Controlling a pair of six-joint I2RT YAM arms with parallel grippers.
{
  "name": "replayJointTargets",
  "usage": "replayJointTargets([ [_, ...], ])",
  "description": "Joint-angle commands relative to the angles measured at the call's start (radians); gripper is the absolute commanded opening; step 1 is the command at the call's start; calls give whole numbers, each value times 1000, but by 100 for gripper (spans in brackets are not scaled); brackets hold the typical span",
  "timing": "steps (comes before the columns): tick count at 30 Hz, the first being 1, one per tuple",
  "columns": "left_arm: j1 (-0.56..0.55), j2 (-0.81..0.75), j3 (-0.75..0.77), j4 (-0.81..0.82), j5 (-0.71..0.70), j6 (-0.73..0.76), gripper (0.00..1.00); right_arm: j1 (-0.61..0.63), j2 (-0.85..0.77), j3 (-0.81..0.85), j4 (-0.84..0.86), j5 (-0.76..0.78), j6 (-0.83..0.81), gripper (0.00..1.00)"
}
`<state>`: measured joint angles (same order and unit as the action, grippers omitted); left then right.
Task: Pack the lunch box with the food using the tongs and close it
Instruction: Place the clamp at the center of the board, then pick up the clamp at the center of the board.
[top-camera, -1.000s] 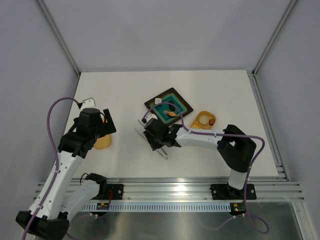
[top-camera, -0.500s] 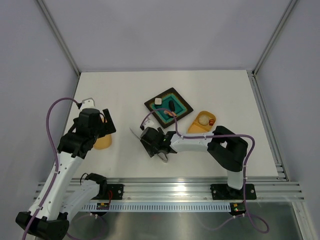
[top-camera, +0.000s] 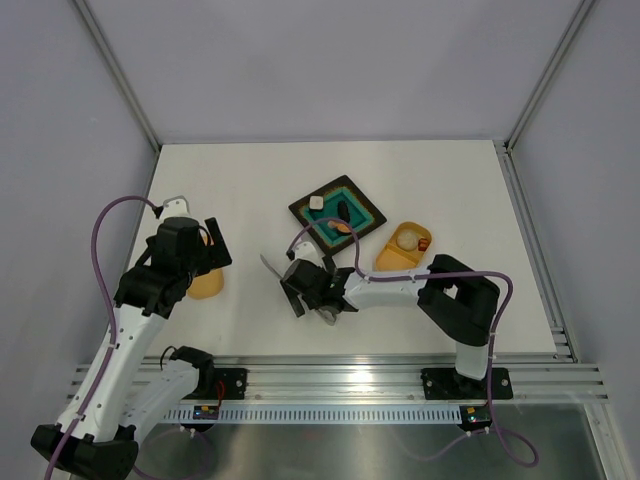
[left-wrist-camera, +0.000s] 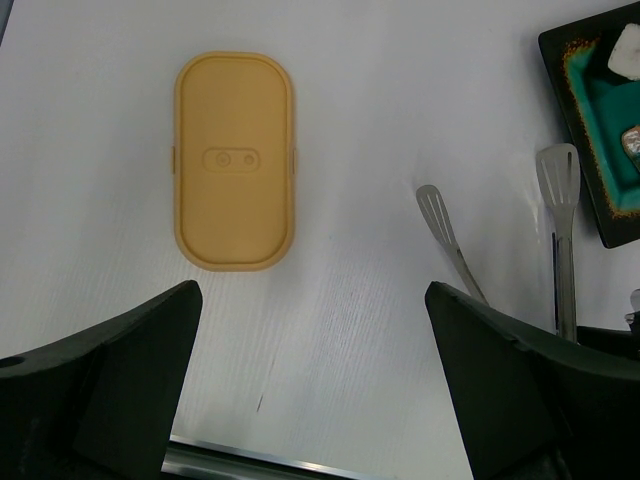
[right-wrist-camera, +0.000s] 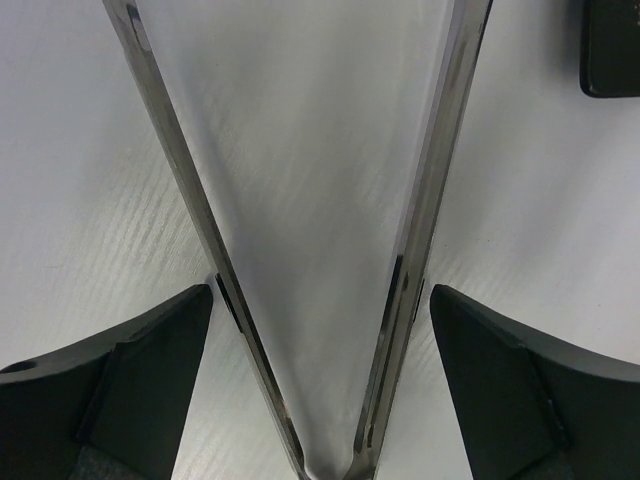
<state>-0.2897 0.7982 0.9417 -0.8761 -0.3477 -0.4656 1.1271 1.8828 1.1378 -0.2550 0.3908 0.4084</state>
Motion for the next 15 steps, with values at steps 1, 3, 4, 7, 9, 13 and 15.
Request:
replayJointTargets([
  [1,0,-7,0,25,-5,-11,99,14,-16,-61,-24,-4,50,97],
  [3,-2,-5,0,25,-4,-10,99,14,-20,-81,-12,-19,70,96],
  [4,-2,-4,0,25,-2,-10,99,14,-24,-84,-7,-24,73,95],
  [7,-2,-7,-3,25,-2,-11,99,20,-14,-90,-4,-29,84,94],
  [9,-2,-5,-4,28,1,-13,99,30,-4,-78,-24,-11,96,92],
  [13,0,-5,-6,26,3,-15,99,46,28,-67,-35,5,110,87],
  [15,-2,-11,-7,25,3,-15,99,49,44,-62,-38,10,128,83],
])
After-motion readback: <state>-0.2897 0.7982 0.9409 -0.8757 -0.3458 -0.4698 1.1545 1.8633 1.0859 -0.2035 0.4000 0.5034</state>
